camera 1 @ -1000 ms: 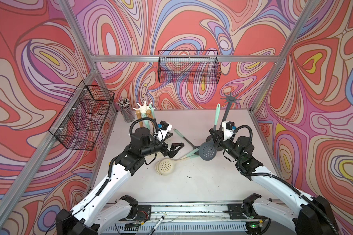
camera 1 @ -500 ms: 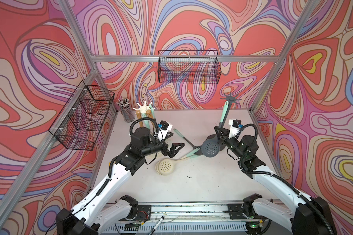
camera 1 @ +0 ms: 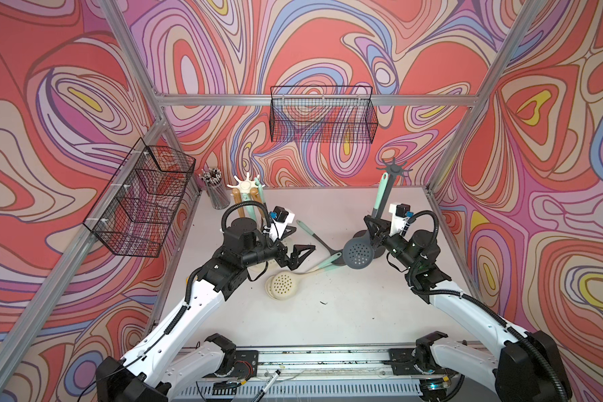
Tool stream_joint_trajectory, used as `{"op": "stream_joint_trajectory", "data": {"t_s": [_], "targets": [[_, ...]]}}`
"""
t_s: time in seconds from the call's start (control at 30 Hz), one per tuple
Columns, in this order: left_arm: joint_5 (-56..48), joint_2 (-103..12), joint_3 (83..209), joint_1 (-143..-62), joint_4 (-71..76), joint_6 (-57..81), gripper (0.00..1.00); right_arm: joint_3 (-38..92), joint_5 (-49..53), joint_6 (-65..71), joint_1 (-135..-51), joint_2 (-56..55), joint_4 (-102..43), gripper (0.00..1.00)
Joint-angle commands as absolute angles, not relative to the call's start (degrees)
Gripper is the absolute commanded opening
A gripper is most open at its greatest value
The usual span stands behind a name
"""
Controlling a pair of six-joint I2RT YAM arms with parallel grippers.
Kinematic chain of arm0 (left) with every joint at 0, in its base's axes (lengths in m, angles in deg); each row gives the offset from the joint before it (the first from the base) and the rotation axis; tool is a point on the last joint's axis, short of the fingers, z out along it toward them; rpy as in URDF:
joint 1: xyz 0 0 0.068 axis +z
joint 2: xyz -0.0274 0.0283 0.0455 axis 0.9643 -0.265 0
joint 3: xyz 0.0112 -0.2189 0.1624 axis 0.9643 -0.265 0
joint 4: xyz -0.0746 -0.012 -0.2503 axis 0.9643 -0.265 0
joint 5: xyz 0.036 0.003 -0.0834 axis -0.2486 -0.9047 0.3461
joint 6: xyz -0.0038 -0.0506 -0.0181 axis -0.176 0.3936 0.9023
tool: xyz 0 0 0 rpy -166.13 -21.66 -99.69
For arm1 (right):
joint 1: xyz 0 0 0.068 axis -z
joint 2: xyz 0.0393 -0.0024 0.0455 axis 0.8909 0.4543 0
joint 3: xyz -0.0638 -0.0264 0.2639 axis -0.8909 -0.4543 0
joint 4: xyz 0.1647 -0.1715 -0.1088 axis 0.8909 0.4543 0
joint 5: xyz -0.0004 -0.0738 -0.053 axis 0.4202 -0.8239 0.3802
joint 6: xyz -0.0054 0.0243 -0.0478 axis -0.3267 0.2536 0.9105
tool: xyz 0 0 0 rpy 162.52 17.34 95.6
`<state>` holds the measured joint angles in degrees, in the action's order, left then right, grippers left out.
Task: Hang the skimmer on the kitchen utensil rack
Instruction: Hang the skimmer on the rack.
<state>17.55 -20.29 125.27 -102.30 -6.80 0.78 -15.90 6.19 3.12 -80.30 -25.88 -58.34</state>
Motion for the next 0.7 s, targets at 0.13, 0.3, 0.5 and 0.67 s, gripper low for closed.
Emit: {"op": "stream_joint_trajectory", "data": {"t_s": [0.13, 0.3, 0.5, 0.67], "targets": [[18.8, -20.7, 124.6, -101.9, -5.6, 1.3, 1.00, -14.6, 8.1, 3.1, -80.1, -24.1, -59.9, 0.07], [18.8, -20.7, 124.6, -101.9, -5.7, 1.2, 1.00, -14.0, 8.8, 2.9, -80.1, -23.2, -60.1, 0.07], [19.0, -20.7, 124.6, -101.9, -5.7, 1.2, 1.00, -14.1, 9.0, 3.5, -80.1, -24.8, -58.8, 0.07], [19.3, -20.6, 124.6, -101.9, -5.6, 1.4, 1.00, -13.1, 9.2, 4.3, -80.1, -25.4, -57.2, 0.07]]}}
